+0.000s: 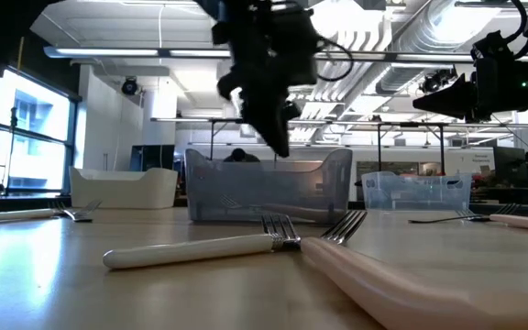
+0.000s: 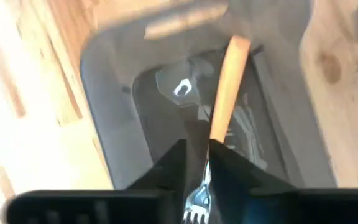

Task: Sort silverware by color (type)
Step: Put the middle right black fork into the transparent bin

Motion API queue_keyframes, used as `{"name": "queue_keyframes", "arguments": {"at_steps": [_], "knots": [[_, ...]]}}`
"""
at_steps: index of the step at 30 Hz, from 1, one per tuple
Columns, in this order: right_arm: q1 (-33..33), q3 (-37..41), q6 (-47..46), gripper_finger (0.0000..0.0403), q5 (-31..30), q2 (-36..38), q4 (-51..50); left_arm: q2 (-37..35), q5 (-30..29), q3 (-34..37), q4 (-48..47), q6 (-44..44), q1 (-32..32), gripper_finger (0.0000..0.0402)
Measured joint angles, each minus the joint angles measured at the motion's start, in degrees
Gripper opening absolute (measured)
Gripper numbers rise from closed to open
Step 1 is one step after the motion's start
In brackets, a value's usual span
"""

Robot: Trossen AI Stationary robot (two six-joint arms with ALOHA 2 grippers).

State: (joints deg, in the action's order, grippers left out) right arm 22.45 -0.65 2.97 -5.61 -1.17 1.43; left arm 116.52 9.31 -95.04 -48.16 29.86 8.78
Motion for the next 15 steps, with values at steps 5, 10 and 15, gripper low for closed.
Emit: {"name": "queue_keyframes", "arguments": {"at_steps": [5, 10, 15], "knots": [[0.0, 0.0, 0.0, 0.0000, 0.0, 0.0, 0.0, -11.0, -0.9, 18.5, 23.8, -9.8, -1.2, 0.0016], [0.0, 0.0, 0.0, 0.0000, 0.0, -0.2, 0.0, -22.3, -3.0, 34.7, 46.4, -19.8, -3.3, 0.0010], [0.0, 0.0, 0.0, 0.0000, 0.0, -0.3, 0.0, -32.0, -6.0, 49.1, 65.3, -27.1, -5.2, 0.0003]]}}
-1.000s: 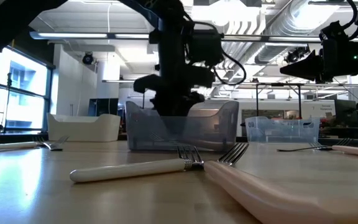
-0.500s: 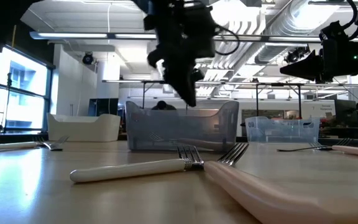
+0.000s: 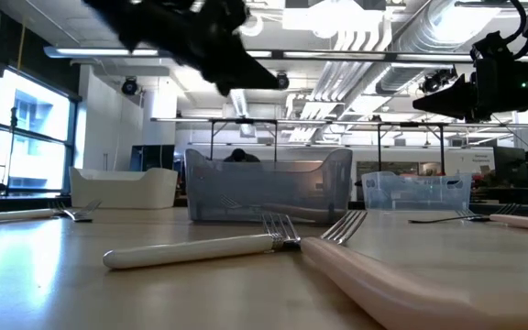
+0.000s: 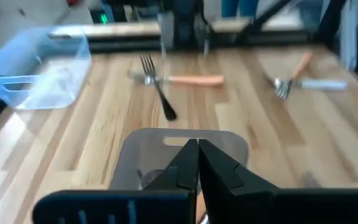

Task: Sort silverware by color (type)
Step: Put the middle right black fork into the transparent bin

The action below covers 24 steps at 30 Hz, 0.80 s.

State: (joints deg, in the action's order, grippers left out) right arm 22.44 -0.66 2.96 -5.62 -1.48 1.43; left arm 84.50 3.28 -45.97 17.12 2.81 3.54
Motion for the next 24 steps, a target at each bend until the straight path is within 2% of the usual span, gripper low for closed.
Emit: {"name": "queue_keyframes", "arguments": {"at_steps": [4, 8, 16, 24], "knots": [[0.0, 0.0, 0.0, 0.0000, 0.0, -0.1, 0.0, -5.7, -0.9, 11.8, 15.5, -2.9, -0.2, 0.0001], [0.0, 0.0, 0.0, 0.0000, 0.0, -0.1, 0.0, -9.8, -3.1, 20.9, 24.6, -3.7, 1.3, 0.0001], [0.0, 0.0, -0.6, 0.0000, 0.2, 0.0, 3.6, -14.0, -3.6, 32.1, 33.2, -4.4, 8.8, 0.0000], [0.0, 0.0, -3.0, 0.0000, 0.0, -0.1, 3.9, -14.3, -2.1, 41.0, 46.7, -9.2, 14.3, 0.0000]]}}
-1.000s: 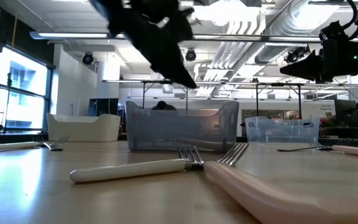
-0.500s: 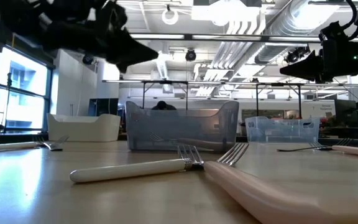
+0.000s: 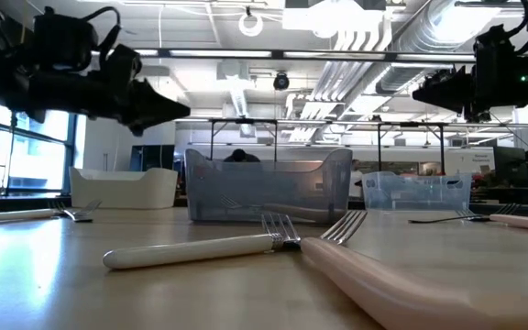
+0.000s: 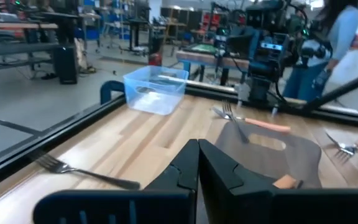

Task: Sort silverware by color (type)
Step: Put the middle right black fork into the transparent bin

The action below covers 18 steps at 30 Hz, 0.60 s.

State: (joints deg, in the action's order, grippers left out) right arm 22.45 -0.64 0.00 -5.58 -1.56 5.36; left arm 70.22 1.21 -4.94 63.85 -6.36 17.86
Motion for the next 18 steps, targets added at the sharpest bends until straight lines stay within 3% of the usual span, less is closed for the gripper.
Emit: {"name": "queue_keyframes", "arguments": {"at_steps": [5, 9, 13, 18], "knots": [[0.0, -0.3, -0.8, 0.0000, 0.0, -0.2, 1.3, 0.0, 2.3, 1.1, 0.7, -0.1, 1.0, 0.0000], [0.0, -4.3, -6.3, 0.0000, -0.2, -3.7, -7.2, 0.0, 3.0, 1.1, 0.7, -0.1, 0.8, 0.0000], [0.0, -9.9, -7.5, 0.0000, -0.7, -12.3, -14.7, 0.0, 3.0, 1.1, 0.8, 0.0, 0.8, 0.0000], [0.0, -17.2, -9.2, 0.0000, -0.9, -28.1, -20.4, 0.0, 3.0, 1.1, 0.7, -0.1, 0.8, 0.0000]]}}
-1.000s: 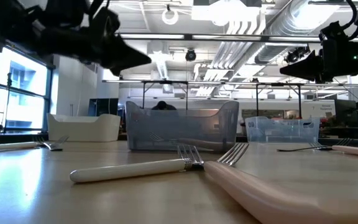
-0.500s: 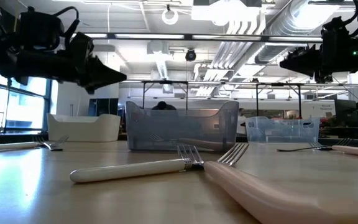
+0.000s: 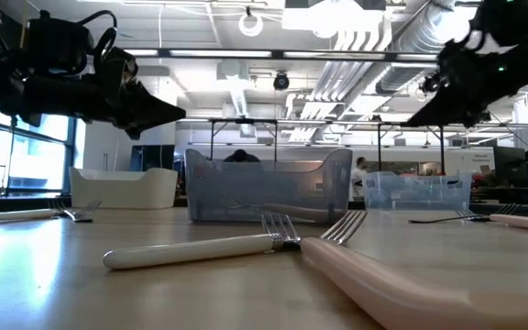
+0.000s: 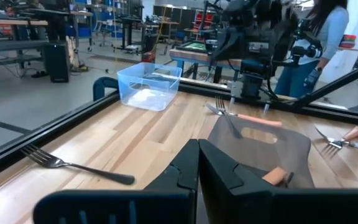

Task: Sort silverware by color (type)
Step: Put the middle right black fork into the transparent bin

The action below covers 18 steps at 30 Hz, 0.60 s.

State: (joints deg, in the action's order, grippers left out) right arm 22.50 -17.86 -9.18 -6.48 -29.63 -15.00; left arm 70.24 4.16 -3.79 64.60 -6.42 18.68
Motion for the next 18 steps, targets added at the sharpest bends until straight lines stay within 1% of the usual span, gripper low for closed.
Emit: {"name": "queue_keyframes", "arguments": {"at_steps": [4, 9, 11, 14, 18], "knots": [[0.0, -7.1, 0.2, 0.0000, 0.5, -13.1, -8.8, 0.0, 0.0, 0.0, 0.0, -0.5, 0.0, 0.0000], [-0.9, -16.1, 3.9, 0.0000, 6.1, -26.4, -19.1, 0.0, 0.0, 0.0, -0.2, 0.5, 0.0, 0.0000], [-1.7, -19.3, 5.8, 0.0000, 7.0, -30.7, -24.4, 0.0, 0.0, 0.0, -0.3, 0.5, 0.0, 0.0000], [-3.4, -21.9, 8.7, 0.0000, 8.7, -36.0, -26.6, 0.0, 0.2, 0.0, -0.3, 0.6, 0.0, 0.0000], [-5.6, -23.7, 10.8, 0.0002, 8.5, -42.7, -31.3, 0.0, 0.7, 0.0, -0.9, 1.1, 0.0, 0.0000]]}}
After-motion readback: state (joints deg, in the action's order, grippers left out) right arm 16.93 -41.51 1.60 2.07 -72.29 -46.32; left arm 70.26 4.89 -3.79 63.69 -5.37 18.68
